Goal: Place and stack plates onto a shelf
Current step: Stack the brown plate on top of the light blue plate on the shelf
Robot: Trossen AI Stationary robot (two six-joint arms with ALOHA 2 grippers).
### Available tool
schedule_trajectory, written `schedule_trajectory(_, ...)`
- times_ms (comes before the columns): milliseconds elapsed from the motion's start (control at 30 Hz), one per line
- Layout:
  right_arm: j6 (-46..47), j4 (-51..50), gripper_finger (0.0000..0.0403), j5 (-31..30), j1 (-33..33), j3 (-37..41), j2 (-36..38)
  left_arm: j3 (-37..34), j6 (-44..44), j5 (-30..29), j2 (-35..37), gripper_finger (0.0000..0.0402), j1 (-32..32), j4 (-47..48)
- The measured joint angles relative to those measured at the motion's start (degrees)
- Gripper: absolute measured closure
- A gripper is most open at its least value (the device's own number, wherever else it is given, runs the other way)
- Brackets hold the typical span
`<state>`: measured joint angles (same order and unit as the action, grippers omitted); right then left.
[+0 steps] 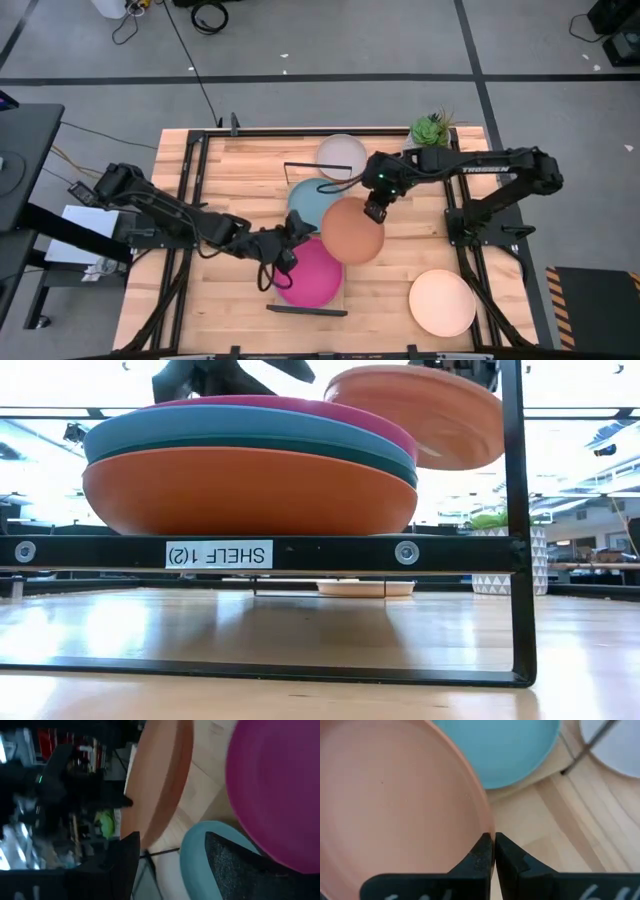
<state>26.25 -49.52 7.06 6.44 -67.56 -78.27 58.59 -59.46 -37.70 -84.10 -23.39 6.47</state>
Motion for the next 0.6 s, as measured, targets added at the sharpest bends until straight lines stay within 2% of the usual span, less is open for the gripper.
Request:
schedule_trajectory(400, -2.9, 1.2, 0.0386, 6.0, 1.9, -5.1, -6.4, -0.1, -15.3, -1.3, -5.7, 0.0172, -0.2, -9.3)
schedule_trajectory(500, -3.1, 2.7, 0.0386, 6.9, 1.9, -5.6, -6.5, 0.0, -17.5, -1.3, -5.9, 0.0191, -0.9, -9.6)
schedule_trajectory(600, -3.6, 2.6, 0.0385, 7.8, 2.3, -5.6, -6.5, 0.0, -17.7, -1.7, -5.9, 0.0231, -1.5, -10.4)
